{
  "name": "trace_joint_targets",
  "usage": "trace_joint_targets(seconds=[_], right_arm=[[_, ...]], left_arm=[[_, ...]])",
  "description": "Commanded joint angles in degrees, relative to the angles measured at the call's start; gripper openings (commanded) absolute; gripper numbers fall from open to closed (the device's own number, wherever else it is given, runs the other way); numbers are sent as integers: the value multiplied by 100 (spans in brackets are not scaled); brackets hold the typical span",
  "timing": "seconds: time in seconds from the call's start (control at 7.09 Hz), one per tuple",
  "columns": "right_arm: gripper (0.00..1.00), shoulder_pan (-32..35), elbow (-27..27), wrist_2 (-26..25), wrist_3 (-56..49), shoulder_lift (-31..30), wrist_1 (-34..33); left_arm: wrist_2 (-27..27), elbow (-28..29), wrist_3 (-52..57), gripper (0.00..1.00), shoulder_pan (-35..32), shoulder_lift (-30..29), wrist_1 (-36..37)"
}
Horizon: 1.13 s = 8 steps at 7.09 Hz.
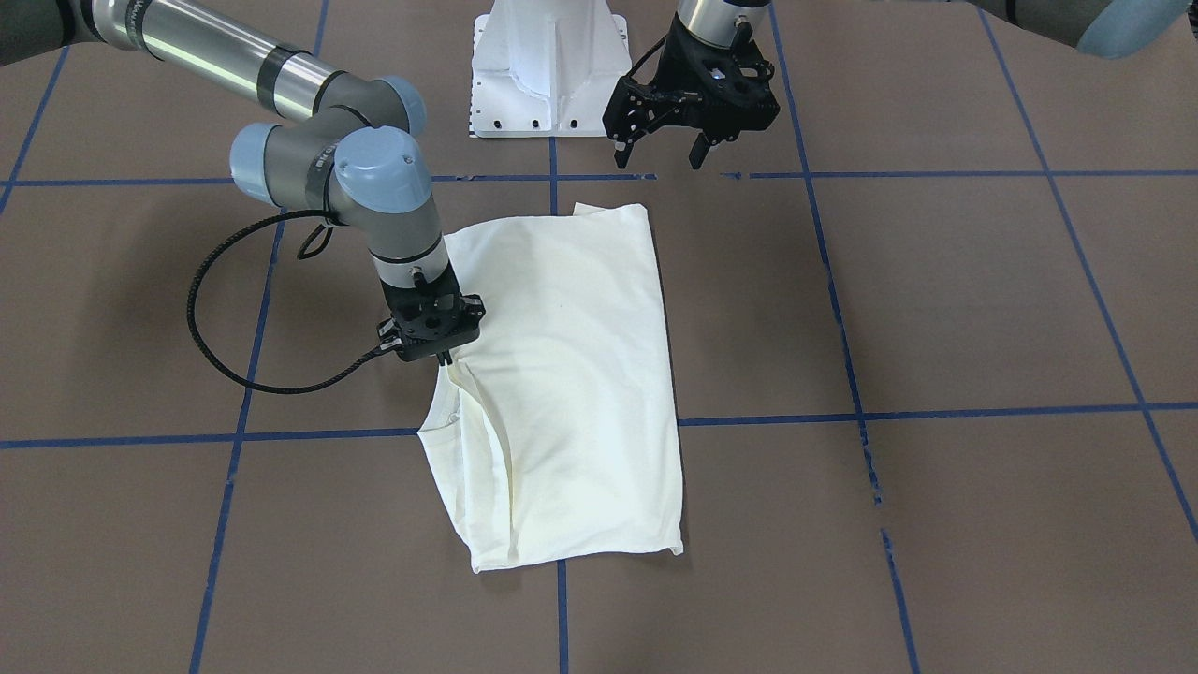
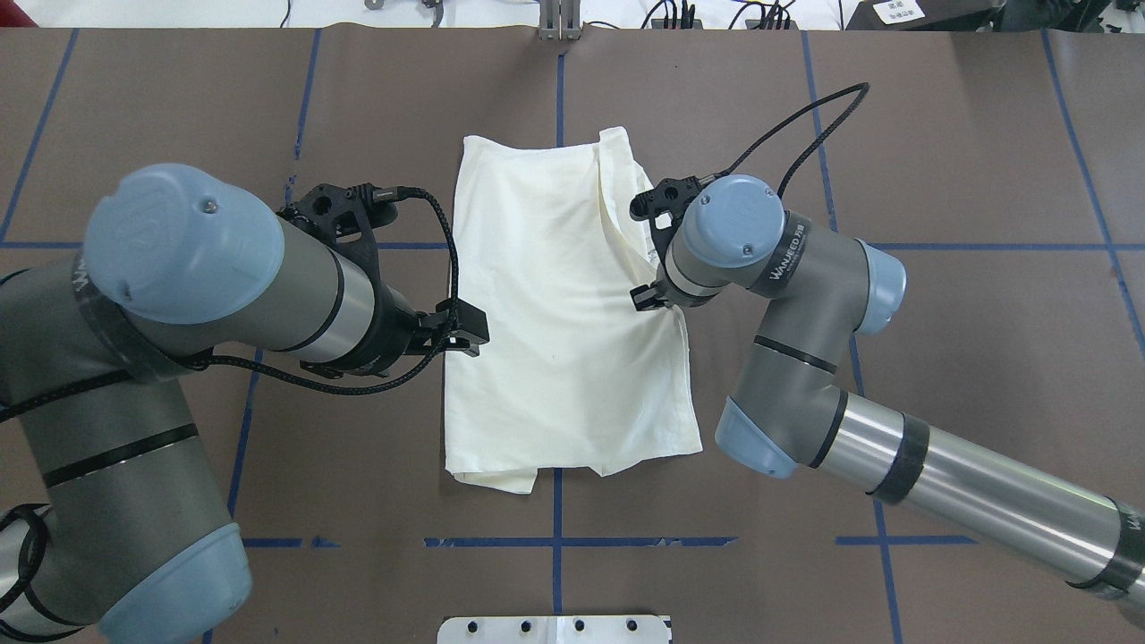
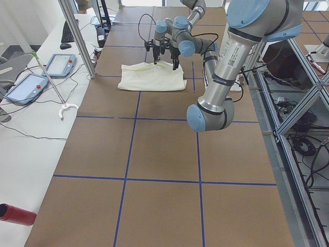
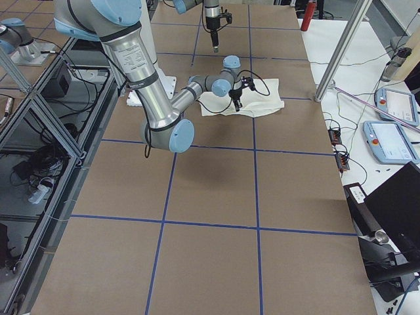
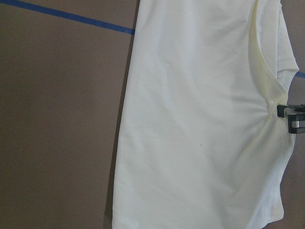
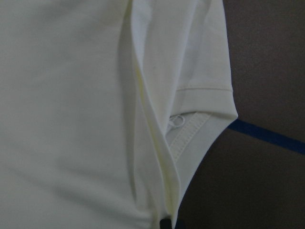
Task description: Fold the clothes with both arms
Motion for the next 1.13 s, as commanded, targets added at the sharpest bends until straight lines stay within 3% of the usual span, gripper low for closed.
trace_joint_targets(seconds=[0.0, 0.14, 0.28, 0.85, 0.99], right_arm=[[12, 11, 818, 10, 64, -483, -635], [69, 2, 874, -8, 73, -484, -806], [100, -42, 831, -25, 91, -397, -825], [100, 274, 725, 105, 82, 113, -781], [100, 405, 804, 498, 143, 148, -772]], left_arm=[[-9, 57, -12, 100, 3, -3, -65], [-9, 49, -21, 100, -6, -11, -65], [-9, 49, -21, 100, -6, -20, -65], [17, 49, -195, 100, 125, 67, -196], [35, 118, -1128, 100, 431, 337, -919]])
